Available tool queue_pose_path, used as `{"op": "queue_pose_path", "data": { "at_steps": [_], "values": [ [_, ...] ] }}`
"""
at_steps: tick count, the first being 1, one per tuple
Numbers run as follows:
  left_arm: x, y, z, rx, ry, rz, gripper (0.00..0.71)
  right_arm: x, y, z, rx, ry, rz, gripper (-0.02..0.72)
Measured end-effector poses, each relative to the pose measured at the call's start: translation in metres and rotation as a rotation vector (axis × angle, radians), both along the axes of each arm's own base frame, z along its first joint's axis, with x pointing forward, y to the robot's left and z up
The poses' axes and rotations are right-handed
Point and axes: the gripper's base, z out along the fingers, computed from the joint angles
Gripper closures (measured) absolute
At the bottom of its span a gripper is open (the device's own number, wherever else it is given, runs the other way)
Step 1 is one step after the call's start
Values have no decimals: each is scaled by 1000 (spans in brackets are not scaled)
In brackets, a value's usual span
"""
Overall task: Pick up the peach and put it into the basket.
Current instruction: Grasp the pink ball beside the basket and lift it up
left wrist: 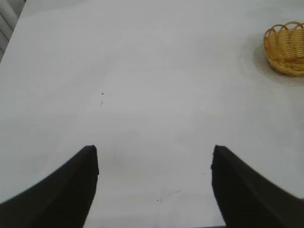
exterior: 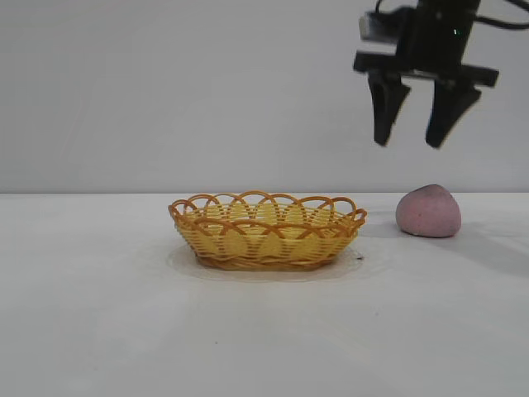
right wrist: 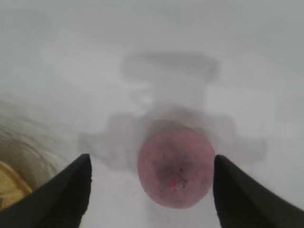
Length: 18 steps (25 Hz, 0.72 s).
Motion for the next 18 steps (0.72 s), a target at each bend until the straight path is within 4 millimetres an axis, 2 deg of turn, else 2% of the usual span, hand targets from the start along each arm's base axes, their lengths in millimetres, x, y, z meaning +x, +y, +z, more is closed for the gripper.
{"op": "queue_pose_path", "data": {
  "at_steps": [2, 4, 5, 6, 8, 9, 10, 11, 15, 16, 18],
  "values": [
    [0, 0, 0, 0, 0, 0, 214, 2, 0, -23, -20, 60, -5, 240],
    [0, 0, 0, 0, 0, 0, 214, 4, -1, -43, -50, 87, 2, 394],
    [0, 0, 0, 0, 0, 0, 214, 6, -2, -50, -61, 88, 1, 514],
    [0, 0, 0, 0, 0, 0, 214, 7, -2, -51, -58, 77, -3, 586],
    [0, 0, 0, 0, 0, 0, 214, 8, 3, -39, -42, 41, 4, 650],
    [0, 0, 0, 0, 0, 0, 214, 6, 7, -30, -32, 17, 24, 643],
    [0, 0, 0, 0, 0, 0, 214, 4, 14, -20, -22, -2, 48, 703],
    [0, 0, 0, 0, -1, 0, 214, -1, 23, -7, -6, -31, 81, 703],
    [0, 0, 0, 0, -1, 0, 214, -36, 84, 48, 100, -132, 254, 703],
    [0, 0, 0, 0, -1, 0, 214, -46, 100, 54, 115, -138, 298, 703],
    [0, 0, 0, 0, -1, 0, 214, -63, 126, 53, 134, -123, 364, 703]
  ]
}}
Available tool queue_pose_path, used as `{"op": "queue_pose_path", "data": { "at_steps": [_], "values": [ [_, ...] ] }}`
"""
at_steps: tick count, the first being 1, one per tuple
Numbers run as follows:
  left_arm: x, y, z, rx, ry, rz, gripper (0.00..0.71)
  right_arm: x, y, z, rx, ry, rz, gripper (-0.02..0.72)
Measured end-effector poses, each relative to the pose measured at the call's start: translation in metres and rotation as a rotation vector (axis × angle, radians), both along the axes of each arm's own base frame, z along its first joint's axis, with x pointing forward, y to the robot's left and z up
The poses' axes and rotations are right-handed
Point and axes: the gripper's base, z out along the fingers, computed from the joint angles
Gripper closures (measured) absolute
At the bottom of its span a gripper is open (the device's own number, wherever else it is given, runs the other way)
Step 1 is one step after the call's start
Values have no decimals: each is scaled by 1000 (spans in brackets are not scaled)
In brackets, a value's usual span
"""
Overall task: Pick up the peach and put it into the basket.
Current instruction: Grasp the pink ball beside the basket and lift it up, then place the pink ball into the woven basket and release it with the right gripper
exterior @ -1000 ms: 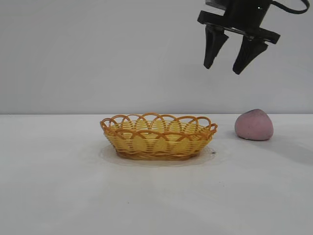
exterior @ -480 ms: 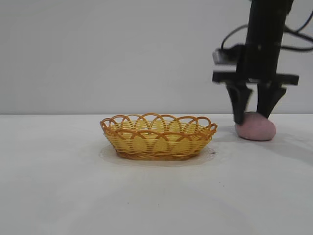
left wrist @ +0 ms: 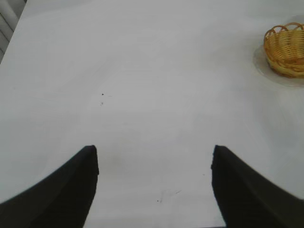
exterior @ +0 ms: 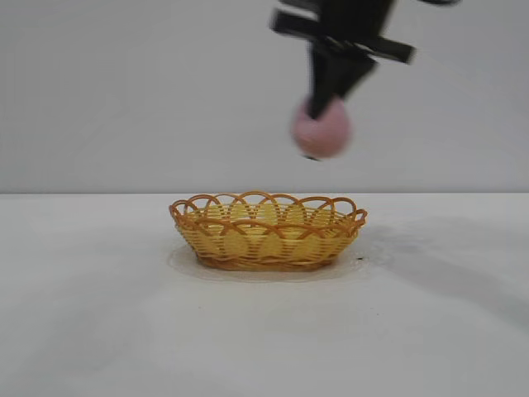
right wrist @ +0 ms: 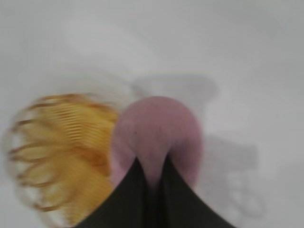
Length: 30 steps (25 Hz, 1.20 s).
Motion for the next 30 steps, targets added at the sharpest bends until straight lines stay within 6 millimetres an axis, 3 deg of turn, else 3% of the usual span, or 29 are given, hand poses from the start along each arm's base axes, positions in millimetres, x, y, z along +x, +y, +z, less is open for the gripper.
{"op": "queue_pose_path", "data": {
  "at_steps": [2, 5, 12, 13, 14, 15, 17, 18, 20, 22, 25, 27, 30],
  "values": [
    [0, 0, 0, 0, -1, 0, 214, -12, 19, -10, -13, 30, 49, 703],
    [0, 0, 0, 0, -1, 0, 214, -19, 31, -26, -44, 85, 71, 703],
    [0, 0, 0, 0, -1, 0, 214, -14, 36, -58, -108, 101, 23, 703],
    [0, 0, 0, 0, -1, 0, 214, -14, 36, -61, -117, 111, 16, 643],
    [0, 0, 0, 0, -1, 0, 214, -14, 35, -64, -128, 127, 12, 643],
    [0, 0, 0, -1, -1, -1, 262, -15, 35, -66, -136, 144, 4, 554],
    [0, 0, 0, -1, -1, -1, 269, -16, 33, -68, -155, 157, 4, 383],
    [0, 0, 0, -1, -1, -1, 311, -16, 33, -67, -160, 151, 4, 305],
    [0, 0, 0, -1, -1, -1, 328, -17, 30, -55, -161, 127, 2, 156],
    [0, 0, 0, -1, -1, -1, 413, -19, 21, -37, -144, 103, -15, 99],
    [0, 0, 0, -1, -1, -1, 541, -15, -13, -23, -113, 78, -112, 113],
    [0, 0, 0, -1, -1, -1, 626, -6, -51, -28, -107, 93, -231, 210],
    [0, 0, 0, -1, -1, -1, 626, 3, -112, -52, -147, 172, -392, 202]
  ]
}}
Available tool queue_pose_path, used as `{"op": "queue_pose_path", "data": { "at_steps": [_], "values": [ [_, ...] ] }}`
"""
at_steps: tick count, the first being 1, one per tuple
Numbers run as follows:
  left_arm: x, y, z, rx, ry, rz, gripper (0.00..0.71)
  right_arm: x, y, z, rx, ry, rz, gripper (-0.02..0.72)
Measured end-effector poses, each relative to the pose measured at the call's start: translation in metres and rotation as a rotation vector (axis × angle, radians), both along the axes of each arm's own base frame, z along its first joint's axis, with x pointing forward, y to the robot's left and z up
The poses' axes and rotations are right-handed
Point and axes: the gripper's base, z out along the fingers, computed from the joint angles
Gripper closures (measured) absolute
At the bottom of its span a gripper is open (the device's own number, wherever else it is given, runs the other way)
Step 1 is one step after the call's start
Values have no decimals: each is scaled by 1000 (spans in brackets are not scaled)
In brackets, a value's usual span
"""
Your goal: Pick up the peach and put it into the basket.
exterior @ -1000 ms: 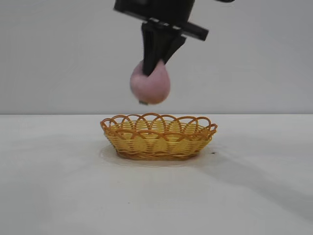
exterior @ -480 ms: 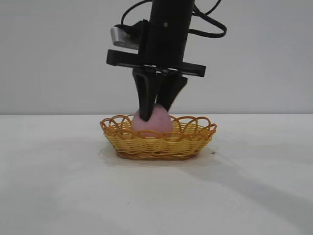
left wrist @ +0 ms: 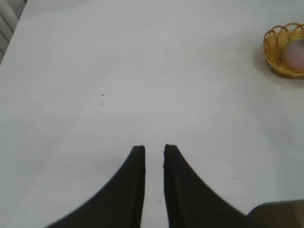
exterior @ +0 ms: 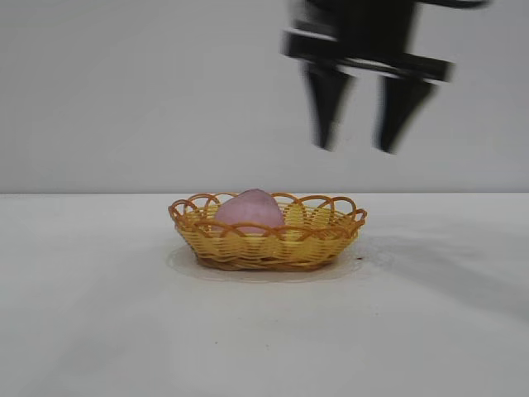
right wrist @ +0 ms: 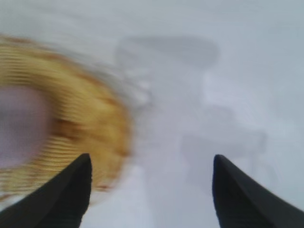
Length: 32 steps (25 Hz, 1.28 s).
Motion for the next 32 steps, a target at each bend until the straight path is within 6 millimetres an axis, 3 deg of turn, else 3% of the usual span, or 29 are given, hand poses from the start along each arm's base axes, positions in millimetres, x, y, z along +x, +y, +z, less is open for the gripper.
{"op": "queue_pose_path", "data": {
  "at_steps": [1, 3, 5, 8, 10, 12, 14, 15, 17, 22, 29, 32],
  "values": [
    [0, 0, 0, 0, 0, 0, 668, 0, -19, -8, -13, 30, -45, 202],
    [0, 0, 0, 0, 0, 0, 653, -2, -47, -18, -27, 74, -114, 242],
    [0, 0, 0, 0, 0, 0, 653, -6, -65, -18, -30, 93, -160, 227],
    [0, 0, 0, 0, -1, 0, 653, -19, -72, 6, -24, 42, -171, 227],
    [0, 0, 0, 0, -1, 0, 653, -36, -73, 40, -6, -69, -164, 227],
    [0, 0, 0, 0, -1, 0, 653, -64, -73, 73, 24, -235, -151, 227],
    [0, 0, 0, 0, -1, 0, 653, -107, -78, 109, 64, -411, -149, 227],
    [0, 0, 0, 0, -1, 0, 653, -131, -82, 121, 78, -466, -151, 270],
    [0, 0, 0, 0, -1, 0, 653, -174, -92, 131, 66, -512, -159, 256],
    [0, 0, 0, 0, -1, 0, 653, -255, -113, 130, 2, -458, -197, 256],
    [0, 0, 0, 0, -1, 0, 653, -335, -124, 107, 55, -501, -187, 256],
    [0, 0, 0, 0, -1, 0, 653, -354, -126, 96, 72, -553, -159, 256]
  ]
}}
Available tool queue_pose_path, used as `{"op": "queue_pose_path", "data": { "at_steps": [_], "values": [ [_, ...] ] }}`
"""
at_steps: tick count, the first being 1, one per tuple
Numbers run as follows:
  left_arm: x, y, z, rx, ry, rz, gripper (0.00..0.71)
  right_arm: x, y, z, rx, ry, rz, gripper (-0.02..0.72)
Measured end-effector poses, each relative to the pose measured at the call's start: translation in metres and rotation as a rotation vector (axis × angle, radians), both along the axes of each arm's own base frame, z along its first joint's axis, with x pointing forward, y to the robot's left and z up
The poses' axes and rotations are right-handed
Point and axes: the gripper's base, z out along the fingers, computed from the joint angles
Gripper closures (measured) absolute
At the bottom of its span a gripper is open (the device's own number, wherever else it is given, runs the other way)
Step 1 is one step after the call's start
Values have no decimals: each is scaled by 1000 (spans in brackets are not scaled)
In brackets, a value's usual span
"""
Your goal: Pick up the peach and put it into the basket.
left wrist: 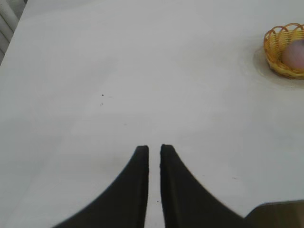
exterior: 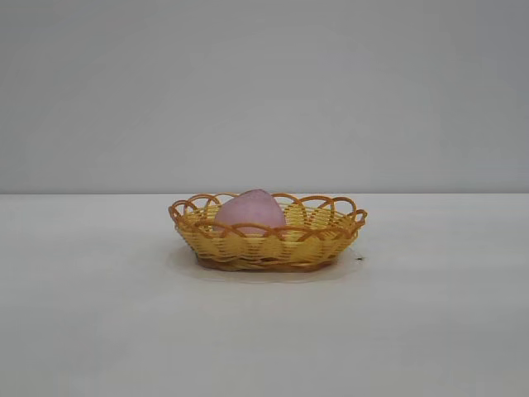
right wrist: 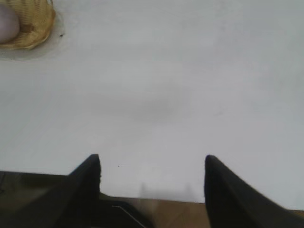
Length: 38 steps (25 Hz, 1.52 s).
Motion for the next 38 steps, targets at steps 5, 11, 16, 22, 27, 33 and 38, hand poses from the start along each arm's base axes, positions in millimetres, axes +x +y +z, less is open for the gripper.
{"op": "queue_pose_path", "data": {
  "at_steps": [5, 11, 16, 22, 27, 33, 38],
  "values": [
    [0, 0, 0, 0, 0, 0, 653, 0, 3, -14, -4, -9, 60, 256],
    [0, 0, 0, 0, 0, 0, 653, 6, 7, -12, 13, -97, 91, 256],
    [0, 0, 0, 0, 0, 0, 653, 4, 6, -6, 20, -221, 101, 256],
    [0, 0, 0, 0, 0, 0, 653, -6, 6, -8, 99, -419, 79, 256],
    [0, 0, 0, 0, 0, 0, 653, -17, 5, -4, 90, -366, 94, 256],
    [0, 0, 0, 0, 0, 0, 653, -31, 3, -15, 39, -277, 138, 256],
    [0, 0, 0, -1, -1, 0, 653, -36, 3, -17, 48, -306, 139, 297]
  ]
}}
